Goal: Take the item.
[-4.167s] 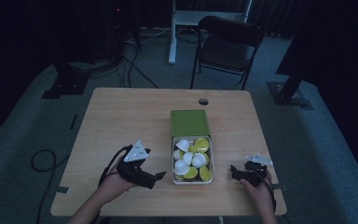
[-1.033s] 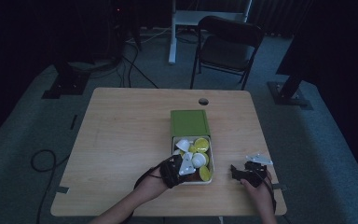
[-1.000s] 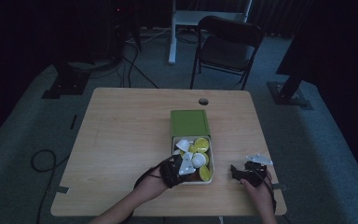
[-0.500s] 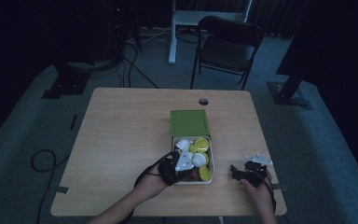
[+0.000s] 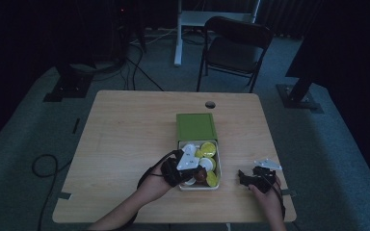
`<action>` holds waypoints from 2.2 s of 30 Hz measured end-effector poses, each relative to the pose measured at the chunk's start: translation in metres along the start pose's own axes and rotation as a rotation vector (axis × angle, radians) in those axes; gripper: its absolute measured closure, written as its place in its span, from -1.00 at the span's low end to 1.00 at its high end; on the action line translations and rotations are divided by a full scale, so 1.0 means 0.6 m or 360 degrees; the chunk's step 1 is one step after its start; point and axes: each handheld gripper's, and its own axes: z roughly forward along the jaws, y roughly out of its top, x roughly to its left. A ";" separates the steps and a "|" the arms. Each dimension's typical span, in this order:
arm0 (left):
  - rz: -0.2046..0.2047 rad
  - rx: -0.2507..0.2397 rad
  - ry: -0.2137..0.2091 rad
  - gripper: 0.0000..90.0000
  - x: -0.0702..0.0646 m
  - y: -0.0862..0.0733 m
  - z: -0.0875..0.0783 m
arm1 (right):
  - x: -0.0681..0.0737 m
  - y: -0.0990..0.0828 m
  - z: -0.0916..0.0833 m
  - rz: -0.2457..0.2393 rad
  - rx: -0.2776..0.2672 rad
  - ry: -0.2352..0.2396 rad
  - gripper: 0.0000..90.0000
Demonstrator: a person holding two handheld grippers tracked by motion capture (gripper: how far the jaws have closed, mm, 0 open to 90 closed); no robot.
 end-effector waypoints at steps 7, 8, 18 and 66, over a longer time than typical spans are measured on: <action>0.0009 -0.0035 0.0027 1.00 0.009 0.012 -0.018 | 0.000 0.000 0.000 0.0000 -0.0001 0.0000 -0.74; 0.0004 -0.0040 0.0029 1.00 0.011 0.013 -0.020 | 0.000 0.000 0.000 0.0000 -0.0001 0.0000 -0.74; -0.0014 -0.0109 0.0074 1.00 0.028 0.028 -0.048 | 0.000 0.000 0.000 0.0000 -0.0001 0.0000 -0.74; -0.0276 -0.0147 0.0294 1.00 0.160 -0.118 -0.166 | 0.000 0.000 0.000 0.0001 -0.0001 0.0000 -0.74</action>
